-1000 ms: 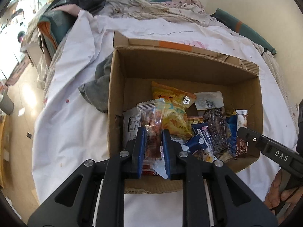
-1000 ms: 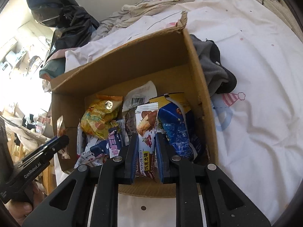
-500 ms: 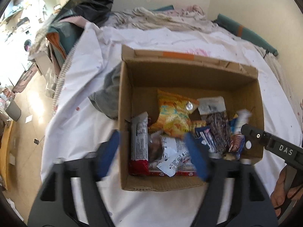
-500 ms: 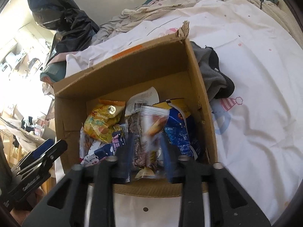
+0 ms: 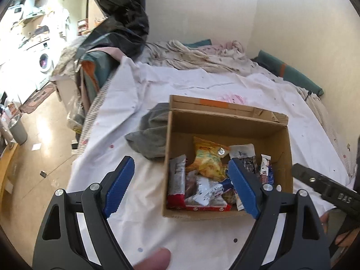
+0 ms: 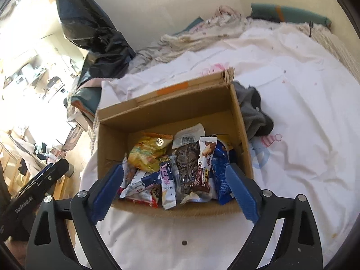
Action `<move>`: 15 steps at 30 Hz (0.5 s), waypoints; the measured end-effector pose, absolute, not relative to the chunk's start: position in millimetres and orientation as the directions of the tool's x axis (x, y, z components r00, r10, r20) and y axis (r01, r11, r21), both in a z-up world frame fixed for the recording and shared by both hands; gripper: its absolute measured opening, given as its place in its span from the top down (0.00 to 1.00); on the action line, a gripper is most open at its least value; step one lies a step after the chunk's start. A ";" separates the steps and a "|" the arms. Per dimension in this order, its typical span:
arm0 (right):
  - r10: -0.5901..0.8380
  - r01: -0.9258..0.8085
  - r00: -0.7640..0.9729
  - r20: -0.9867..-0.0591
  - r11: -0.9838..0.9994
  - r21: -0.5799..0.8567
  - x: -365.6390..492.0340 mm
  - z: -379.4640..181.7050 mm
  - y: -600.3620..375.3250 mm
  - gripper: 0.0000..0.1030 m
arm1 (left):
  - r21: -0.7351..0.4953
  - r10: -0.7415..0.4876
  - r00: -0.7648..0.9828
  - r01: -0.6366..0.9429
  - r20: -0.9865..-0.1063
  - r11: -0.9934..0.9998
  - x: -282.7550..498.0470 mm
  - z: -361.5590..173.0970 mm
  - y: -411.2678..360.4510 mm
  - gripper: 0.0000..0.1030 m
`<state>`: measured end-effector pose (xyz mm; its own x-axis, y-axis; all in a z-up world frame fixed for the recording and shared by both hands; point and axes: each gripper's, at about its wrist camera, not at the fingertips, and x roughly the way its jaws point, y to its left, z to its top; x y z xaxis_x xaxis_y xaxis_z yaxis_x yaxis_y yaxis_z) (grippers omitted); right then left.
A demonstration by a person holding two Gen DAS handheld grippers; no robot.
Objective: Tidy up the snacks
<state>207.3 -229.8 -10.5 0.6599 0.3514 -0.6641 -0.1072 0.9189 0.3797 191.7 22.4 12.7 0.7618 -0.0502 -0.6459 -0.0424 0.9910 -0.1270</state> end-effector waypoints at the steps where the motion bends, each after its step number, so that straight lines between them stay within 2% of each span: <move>1: 0.346 -0.121 0.681 -0.646 0.923 0.366 198.1 -4.4 -229.3 0.04 | -0.129 -0.049 0.763 -0.046 -0.645 0.991 185.7 13.8 24.6 0.20; 5: 0.318 -0.147 0.726 -0.610 0.938 0.314 170.0 6.9 -229.2 0.01 | -0.111 -0.040 0.769 -0.041 -0.638 0.993 165.2 16.9 26.2 0.19; 7: 0.307 -0.153 0.742 -0.596 0.943 0.295 155.8 11.4 -230.3 0.00 | -0.102 -0.034 0.772 -0.040 -0.635 0.994 152.9 19.3 27.1 0.15; 9: 0.285 -0.156 0.754 -0.592 0.953 0.261 142.5 15.2 -229.8 0.00 | -0.101 -0.031 0.778 -0.041 -0.628 0.994 141.0 21.9 29.9 0.05; 15: 0.287 -0.159 0.752 -0.594 0.953 0.259 116.5 13.9 -227.8 0.00 | -0.090 -0.026 0.789 -0.038 -0.614 0.995 106.4 23.7 31.3 0.00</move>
<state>116.5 -227.8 13.9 0.7520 0.2868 -0.5935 -0.1593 0.9528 0.2586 106.4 31.3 23.7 0.7887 -0.0257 -0.6143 -0.0380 0.9952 -0.0904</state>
